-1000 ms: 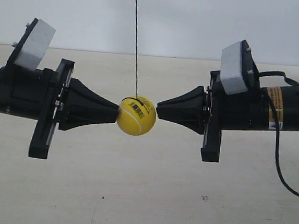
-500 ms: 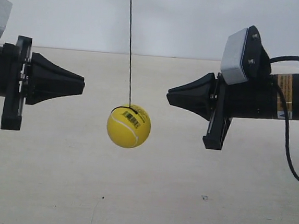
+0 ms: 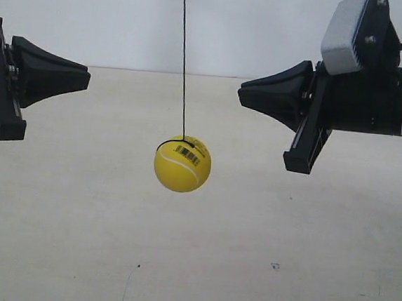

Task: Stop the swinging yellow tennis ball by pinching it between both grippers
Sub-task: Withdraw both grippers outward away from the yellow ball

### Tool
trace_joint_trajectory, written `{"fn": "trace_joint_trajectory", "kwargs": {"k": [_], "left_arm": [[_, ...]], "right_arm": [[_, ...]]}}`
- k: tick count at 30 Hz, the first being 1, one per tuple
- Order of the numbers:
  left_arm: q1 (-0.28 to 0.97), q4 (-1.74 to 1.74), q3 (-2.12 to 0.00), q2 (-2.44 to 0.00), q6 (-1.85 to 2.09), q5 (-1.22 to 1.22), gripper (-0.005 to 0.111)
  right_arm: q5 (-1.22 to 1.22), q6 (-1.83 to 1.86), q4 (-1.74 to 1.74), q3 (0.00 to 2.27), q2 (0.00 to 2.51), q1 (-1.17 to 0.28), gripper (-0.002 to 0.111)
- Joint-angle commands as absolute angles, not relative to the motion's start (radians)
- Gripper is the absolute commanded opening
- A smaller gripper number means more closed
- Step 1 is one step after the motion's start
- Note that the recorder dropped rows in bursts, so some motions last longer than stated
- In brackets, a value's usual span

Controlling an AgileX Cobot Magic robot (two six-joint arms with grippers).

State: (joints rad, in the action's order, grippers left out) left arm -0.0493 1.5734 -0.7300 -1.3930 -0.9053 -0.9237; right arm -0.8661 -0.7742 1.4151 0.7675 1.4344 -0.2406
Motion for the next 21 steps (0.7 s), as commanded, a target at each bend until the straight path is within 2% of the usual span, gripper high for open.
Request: {"fn": "trace_joint_trajectory", "kwargs": {"k": [1, 11, 21], "left_arm": [[-0.05, 1.532, -0.715, -1.361, -0.919, -0.912, 0.005], [-0.05, 1.54, -0.661, -1.349, -0.917, -0.917, 0.005], [-0.048, 1.656, -0.661, -1.351, -0.927, -1.097, 0.005]], "right_arm": [[-0.828, -0.799, 1.413, 0.768, 1.423, -0.238, 0.0], [-0.819, -0.918, 1.552, 0.768, 1.423, -0.238, 0.0], [-0.82, -0.961, 1.625, 0.768, 1.425, -0.238, 0.0]]}}
